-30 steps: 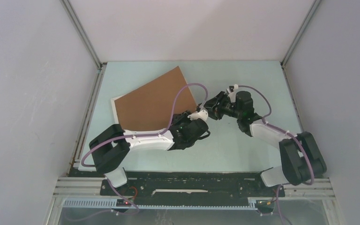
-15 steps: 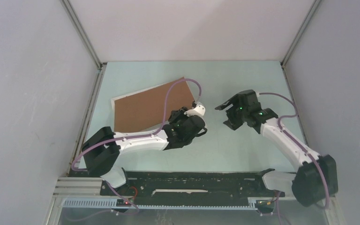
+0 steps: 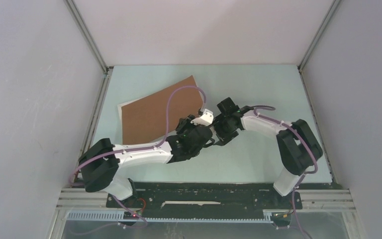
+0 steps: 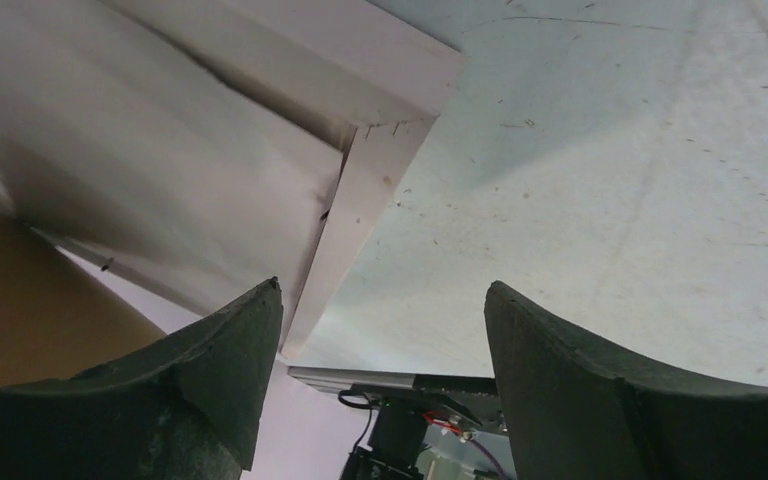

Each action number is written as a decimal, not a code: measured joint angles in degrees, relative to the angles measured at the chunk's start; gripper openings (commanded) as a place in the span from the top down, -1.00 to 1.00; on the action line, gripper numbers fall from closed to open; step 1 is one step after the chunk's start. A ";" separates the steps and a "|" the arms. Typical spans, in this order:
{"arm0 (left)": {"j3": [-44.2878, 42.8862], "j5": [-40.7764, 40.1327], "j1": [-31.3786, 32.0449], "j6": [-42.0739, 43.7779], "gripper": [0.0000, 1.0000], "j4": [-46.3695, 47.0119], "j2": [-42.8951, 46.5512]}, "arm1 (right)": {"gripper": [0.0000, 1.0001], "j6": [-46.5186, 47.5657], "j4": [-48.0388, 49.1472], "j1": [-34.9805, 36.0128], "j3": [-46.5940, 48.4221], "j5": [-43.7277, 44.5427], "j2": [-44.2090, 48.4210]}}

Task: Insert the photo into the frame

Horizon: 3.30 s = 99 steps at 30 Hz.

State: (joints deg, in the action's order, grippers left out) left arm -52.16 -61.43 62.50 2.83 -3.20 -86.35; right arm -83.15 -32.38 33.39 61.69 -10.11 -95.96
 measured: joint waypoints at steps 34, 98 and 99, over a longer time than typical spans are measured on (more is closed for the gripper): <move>5.40 -2.51 -0.07 -0.04 1.00 6.49 7.28 | 1.00 -8.31 4.66 2.19 5.18 -0.26 -12.07; 11.56 -2.32 0.76 -3.41 0.99 17.16 18.51 | -0.25 4.57 19.15 4.61 1.44 5.79 -11.34; 11.56 -2.45 0.72 -3.30 0.99 17.20 18.49 | -0.26 5.14 19.06 4.83 1.44 5.66 -11.34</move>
State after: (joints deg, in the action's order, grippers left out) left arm -40.60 -63.88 63.22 -0.47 14.00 -67.85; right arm -78.02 -13.32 38.22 63.13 -4.45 -107.31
